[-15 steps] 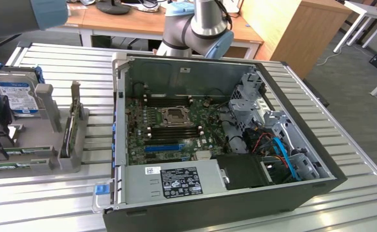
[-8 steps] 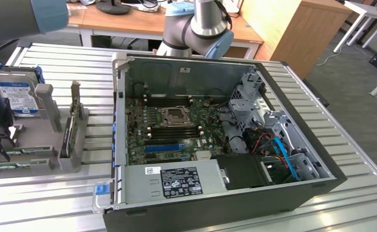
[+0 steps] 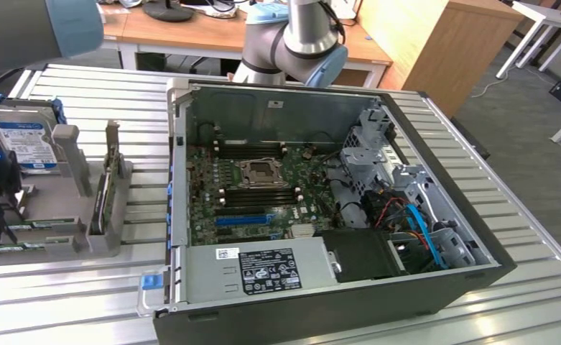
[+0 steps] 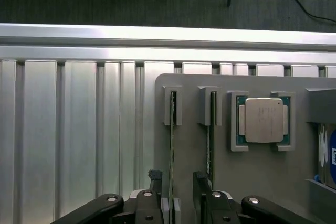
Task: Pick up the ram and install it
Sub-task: 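Pick up the ram and move it above insertion slot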
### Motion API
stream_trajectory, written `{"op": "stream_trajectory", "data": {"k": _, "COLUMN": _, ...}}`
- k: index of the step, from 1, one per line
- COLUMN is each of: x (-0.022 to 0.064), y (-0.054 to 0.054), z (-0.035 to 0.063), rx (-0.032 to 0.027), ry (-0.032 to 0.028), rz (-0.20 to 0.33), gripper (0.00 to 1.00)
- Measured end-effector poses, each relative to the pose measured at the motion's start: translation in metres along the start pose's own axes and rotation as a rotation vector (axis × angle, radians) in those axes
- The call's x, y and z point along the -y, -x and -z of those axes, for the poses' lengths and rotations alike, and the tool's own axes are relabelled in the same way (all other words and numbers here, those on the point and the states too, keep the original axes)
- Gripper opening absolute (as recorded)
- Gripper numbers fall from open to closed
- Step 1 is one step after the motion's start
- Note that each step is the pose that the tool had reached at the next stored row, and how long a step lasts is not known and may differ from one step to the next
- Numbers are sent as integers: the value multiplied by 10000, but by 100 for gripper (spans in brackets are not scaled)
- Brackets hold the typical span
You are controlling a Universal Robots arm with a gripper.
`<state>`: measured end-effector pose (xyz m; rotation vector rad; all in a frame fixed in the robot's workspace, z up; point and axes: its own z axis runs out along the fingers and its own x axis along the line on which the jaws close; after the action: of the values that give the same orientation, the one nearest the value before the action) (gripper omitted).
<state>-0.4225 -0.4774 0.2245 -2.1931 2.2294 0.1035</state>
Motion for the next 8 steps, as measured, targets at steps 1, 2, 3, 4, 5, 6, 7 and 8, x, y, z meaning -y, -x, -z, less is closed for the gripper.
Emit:
{"op": "stream_trajectory", "data": {"k": 1, "x": 0, "y": -1, "z": -13, "rx": 0, "ry": 0, "rz": 0, "gripper": 37}}
{"op": "stream_trajectory", "data": {"k": 2, "x": 1, "y": -2, "z": -26, "rx": -1, "ry": 0, "rz": 0, "gripper": 37}}
{"op": "stream_trajectory", "data": {"k": 3, "x": 1, "y": -4, "z": -39, "rx": 0, "ry": -1, "rz": 0, "gripper": 37}}
{"op": "stream_trajectory", "data": {"k": 4, "x": 2, "y": -5, "z": -51, "rx": 0, "ry": 0, "rz": 0, "gripper": 37}}
{"op": "stream_trajectory", "data": {"k": 5, "x": 2, "y": -6, "z": -63, "rx": 0, "ry": 1, "rz": 0, "gripper": 37}}
{"op": "stream_trajectory", "data": {"k": 6, "x": 3, "y": -7, "z": -74, "rx": -1, "ry": 0, "rz": 0, "gripper": 37}}
{"op": "stream_trajectory", "data": {"k": 7, "x": 3, "y": -8, "z": -87, "rx": 0, "ry": 0, "rz": 0, "gripper": 37}}
{"op": "stream_trajectory", "data": {"k": 8, "x": 3, "y": -9, "z": -98, "rx": 0, "ry": 0, "rz": -1, "gripper": 37}}
